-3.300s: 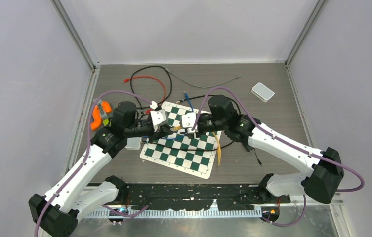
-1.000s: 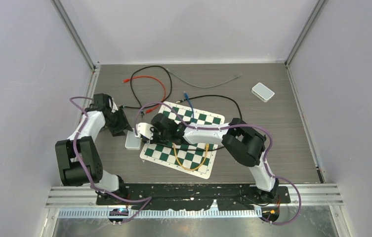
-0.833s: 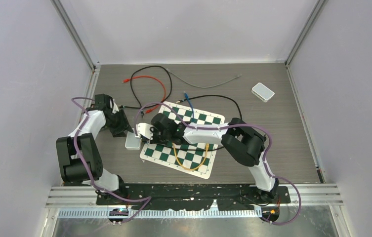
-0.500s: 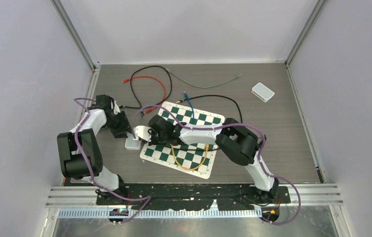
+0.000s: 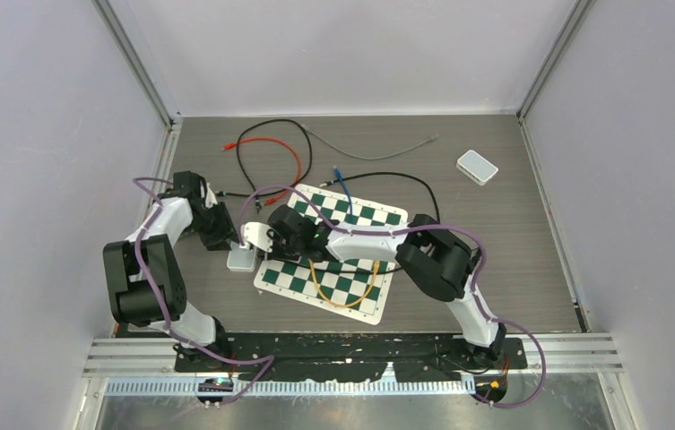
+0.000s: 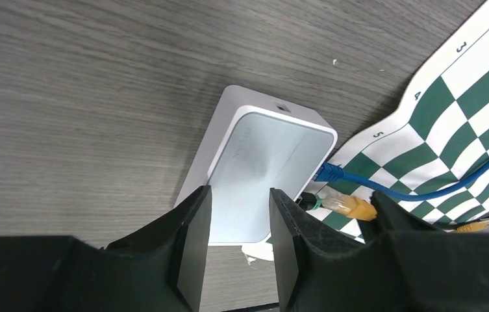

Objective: Insert the plug into the switch port
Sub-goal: Insert the connector into the switch port.

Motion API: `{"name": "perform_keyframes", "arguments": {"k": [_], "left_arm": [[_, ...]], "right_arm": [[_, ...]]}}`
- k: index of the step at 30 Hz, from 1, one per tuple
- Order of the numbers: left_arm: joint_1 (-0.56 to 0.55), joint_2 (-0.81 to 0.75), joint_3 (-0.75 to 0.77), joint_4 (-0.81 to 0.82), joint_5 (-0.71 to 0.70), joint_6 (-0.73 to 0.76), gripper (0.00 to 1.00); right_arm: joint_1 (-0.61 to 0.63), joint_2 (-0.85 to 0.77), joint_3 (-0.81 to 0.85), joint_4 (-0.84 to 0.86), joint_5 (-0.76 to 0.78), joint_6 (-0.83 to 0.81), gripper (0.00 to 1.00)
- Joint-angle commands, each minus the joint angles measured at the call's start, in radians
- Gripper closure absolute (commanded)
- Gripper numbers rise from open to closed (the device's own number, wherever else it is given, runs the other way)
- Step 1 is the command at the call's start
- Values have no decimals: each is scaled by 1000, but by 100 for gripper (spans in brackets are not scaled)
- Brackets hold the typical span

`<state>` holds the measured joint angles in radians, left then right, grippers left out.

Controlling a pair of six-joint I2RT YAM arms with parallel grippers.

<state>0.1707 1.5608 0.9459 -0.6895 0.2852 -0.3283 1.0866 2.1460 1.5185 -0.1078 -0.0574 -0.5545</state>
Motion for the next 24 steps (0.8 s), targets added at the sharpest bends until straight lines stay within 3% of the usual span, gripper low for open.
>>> {"name": "perform_keyframes", "arguments": {"k": [1, 6, 24], "left_arm": [[12, -61, 55, -41, -70, 4, 59], [15, -107, 43, -29, -113, -12, 57], [35, -61, 16, -58, -69, 46, 58]], "right_arm": [[11, -118, -27, 50, 8, 57, 95], [41, -113, -48, 73, 17, 70, 95], [90, -58, -66, 131, 38, 129, 95]]}}
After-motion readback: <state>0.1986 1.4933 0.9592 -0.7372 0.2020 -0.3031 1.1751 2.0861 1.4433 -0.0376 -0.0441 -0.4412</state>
